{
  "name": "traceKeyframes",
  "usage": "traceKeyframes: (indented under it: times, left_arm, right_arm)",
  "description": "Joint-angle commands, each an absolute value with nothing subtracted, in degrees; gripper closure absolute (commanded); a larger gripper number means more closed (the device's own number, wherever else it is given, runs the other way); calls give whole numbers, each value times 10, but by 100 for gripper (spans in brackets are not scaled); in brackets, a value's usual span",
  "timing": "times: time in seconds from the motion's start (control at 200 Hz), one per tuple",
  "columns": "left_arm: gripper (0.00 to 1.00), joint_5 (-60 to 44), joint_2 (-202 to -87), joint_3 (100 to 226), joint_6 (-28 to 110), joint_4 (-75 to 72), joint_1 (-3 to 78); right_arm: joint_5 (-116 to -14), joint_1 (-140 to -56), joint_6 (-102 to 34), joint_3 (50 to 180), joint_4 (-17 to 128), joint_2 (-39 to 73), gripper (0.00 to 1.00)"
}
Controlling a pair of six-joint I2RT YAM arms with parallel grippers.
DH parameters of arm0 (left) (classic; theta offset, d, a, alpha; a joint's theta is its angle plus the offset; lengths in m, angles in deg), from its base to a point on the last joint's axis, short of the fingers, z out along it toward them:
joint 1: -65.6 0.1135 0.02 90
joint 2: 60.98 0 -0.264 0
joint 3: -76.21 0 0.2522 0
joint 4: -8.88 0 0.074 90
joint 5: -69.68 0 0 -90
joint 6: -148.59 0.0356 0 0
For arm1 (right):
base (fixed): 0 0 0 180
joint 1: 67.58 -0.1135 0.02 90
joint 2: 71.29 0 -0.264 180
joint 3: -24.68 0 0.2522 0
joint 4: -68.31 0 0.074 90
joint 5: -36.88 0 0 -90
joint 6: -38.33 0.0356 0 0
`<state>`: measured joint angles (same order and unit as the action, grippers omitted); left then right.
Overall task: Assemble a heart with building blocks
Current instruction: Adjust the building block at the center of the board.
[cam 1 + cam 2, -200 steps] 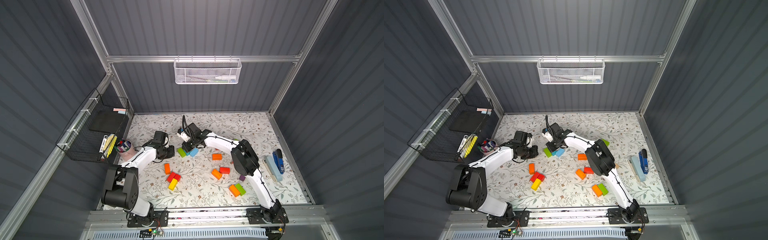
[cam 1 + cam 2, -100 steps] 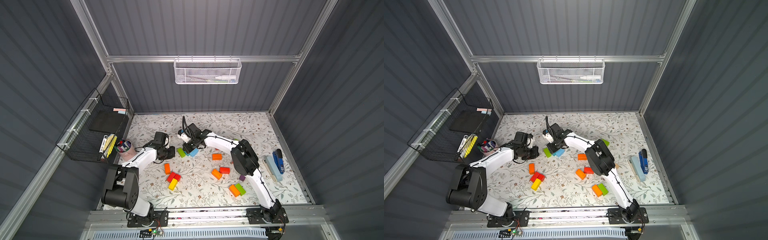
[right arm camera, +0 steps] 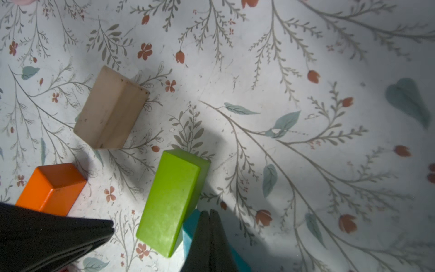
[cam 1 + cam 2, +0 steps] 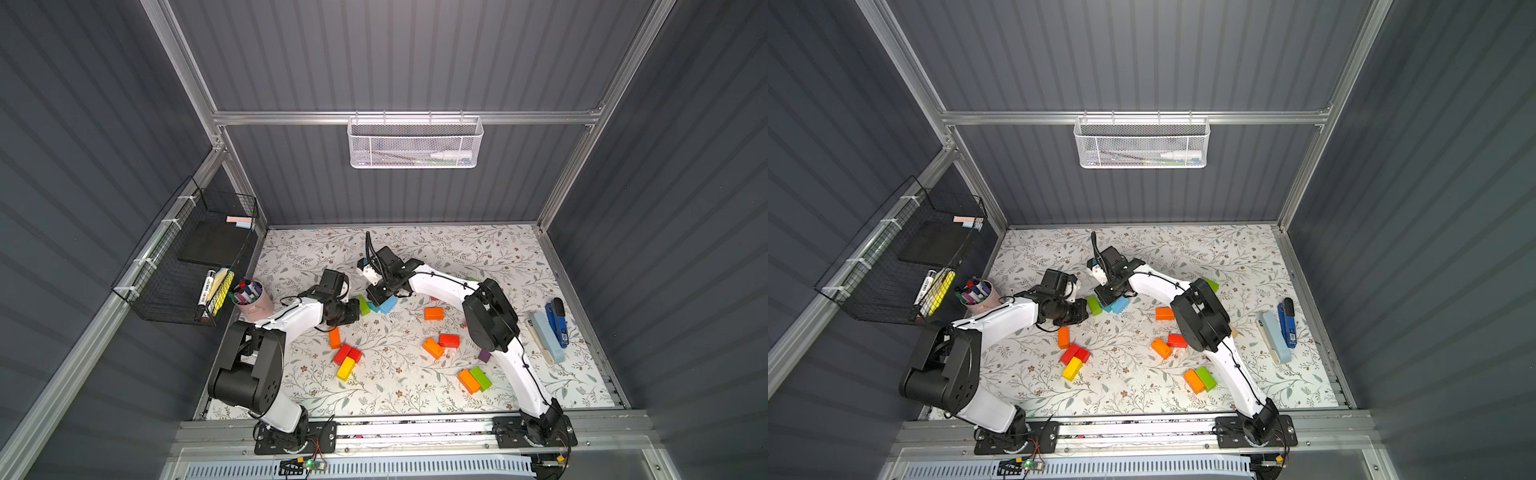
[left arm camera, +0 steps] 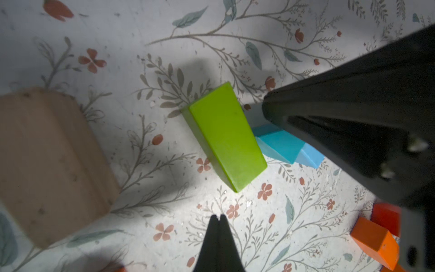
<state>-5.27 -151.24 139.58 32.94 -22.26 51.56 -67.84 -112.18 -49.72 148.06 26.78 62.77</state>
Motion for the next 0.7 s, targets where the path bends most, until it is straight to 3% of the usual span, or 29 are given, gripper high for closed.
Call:
traceKeyframes:
  times: [0.0, 0.345, 0.695]
  left_arm:
    - [98, -48, -1523, 1387, 316, -210, 516]
    - [99, -38, -1544, 1389, 313, -190, 515]
    - [99, -36, -1547, 1384, 309, -185, 512]
  right_arm:
    - [-674, -1122, -481, 1456, 283, 573, 100]
    - [-706, -1123, -454, 1345, 336, 496, 100]
    - [-688, -1123, -430, 1476, 296, 605, 100]
